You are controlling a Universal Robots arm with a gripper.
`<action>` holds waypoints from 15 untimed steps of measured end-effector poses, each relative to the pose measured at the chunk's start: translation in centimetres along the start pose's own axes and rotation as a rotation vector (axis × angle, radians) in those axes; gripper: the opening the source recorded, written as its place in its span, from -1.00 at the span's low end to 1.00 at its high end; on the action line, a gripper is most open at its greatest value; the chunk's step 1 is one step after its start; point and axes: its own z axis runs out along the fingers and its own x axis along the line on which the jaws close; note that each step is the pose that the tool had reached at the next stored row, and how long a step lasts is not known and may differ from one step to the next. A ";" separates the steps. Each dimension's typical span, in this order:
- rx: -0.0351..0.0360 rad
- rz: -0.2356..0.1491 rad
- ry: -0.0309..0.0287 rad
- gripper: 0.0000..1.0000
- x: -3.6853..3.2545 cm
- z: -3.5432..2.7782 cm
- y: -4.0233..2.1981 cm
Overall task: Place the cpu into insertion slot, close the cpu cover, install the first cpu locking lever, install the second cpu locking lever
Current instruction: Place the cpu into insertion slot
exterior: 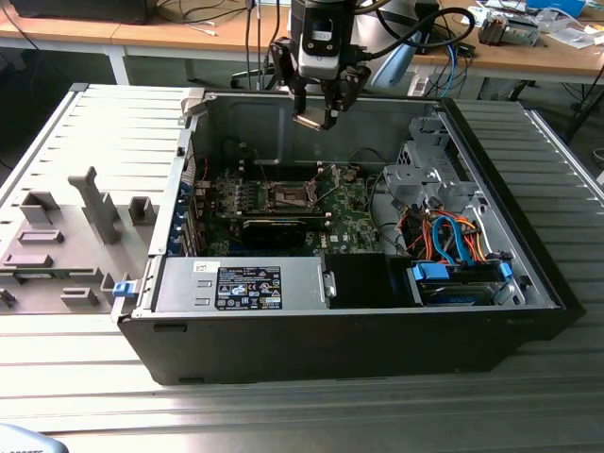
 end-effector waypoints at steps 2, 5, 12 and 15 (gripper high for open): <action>0.0000 0.003 -0.0003 0.09 0.00 0.00 0.00; 0.0001 0.006 -0.0006 0.09 0.00 0.00 0.00; 0.0001 0.013 -0.0012 0.09 0.00 0.00 0.00; 0.0001 0.016 -0.0015 0.09 0.00 0.00 0.00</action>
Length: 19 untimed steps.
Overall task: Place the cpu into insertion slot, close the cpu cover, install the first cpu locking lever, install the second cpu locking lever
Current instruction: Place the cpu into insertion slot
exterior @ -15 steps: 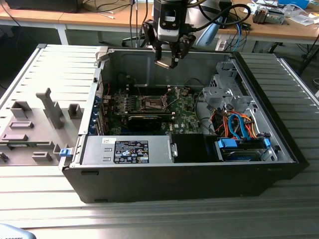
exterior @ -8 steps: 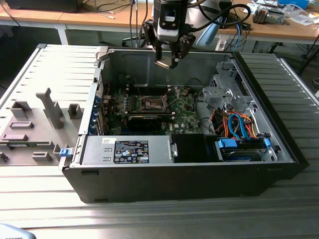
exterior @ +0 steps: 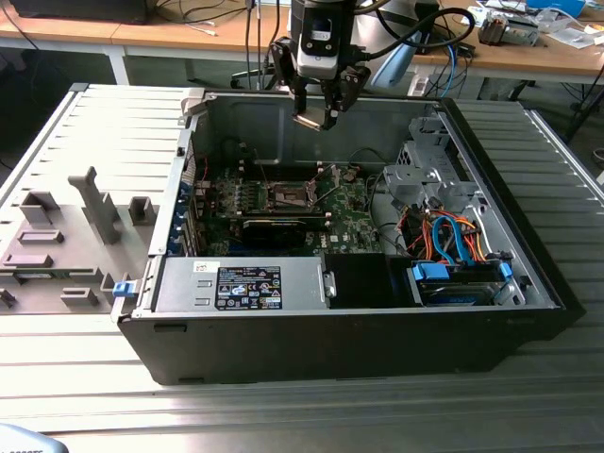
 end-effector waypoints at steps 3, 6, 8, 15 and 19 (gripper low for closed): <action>0.0000 0.004 -0.0003 0.09 0.00 0.00 0.00; 0.0000 0.007 -0.0006 0.09 0.00 0.00 0.00; 0.0000 0.008 -0.0008 0.09 0.00 0.00 0.00; -0.0002 0.016 -0.0014 0.09 0.00 0.00 0.00; -0.0001 0.021 -0.0018 0.09 0.00 0.00 0.00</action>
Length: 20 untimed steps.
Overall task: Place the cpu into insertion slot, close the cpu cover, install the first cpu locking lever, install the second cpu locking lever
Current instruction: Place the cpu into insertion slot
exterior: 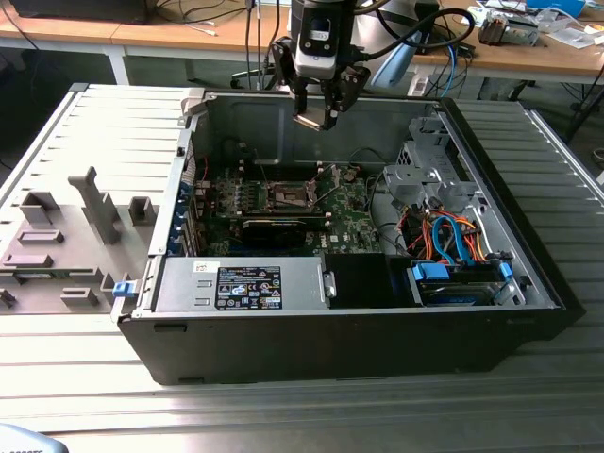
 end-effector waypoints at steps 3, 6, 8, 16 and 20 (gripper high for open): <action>0.0000 0.003 -0.0003 0.09 0.00 0.00 0.00; 0.0001 0.005 -0.0005 0.09 0.00 0.00 0.00; 0.0000 0.007 -0.0007 0.09 0.00 0.00 0.00; 0.0001 0.014 -0.0013 0.09 0.00 0.00 0.00; 0.0001 0.018 -0.0017 0.09 0.00 0.00 0.00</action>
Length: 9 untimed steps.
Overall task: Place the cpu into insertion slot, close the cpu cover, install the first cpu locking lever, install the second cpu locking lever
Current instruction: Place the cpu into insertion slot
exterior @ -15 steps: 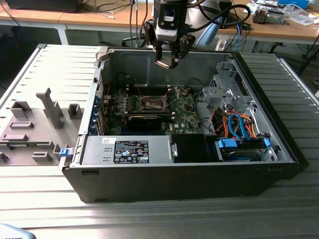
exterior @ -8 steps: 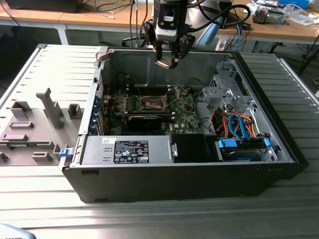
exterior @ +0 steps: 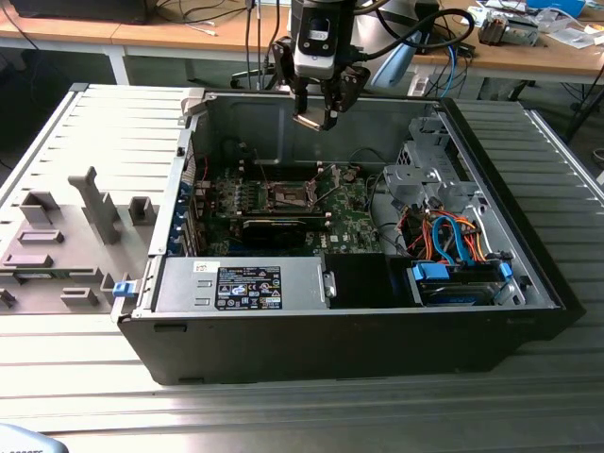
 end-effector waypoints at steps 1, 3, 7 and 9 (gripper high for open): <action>0.0000 0.001 -0.0001 0.09 0.00 0.00 0.00; 0.0000 0.003 -0.0003 0.09 0.00 0.00 0.00; 0.0001 0.007 -0.0006 0.09 0.00 0.00 0.00; 0.0000 0.009 -0.0008 0.09 0.00 0.00 0.00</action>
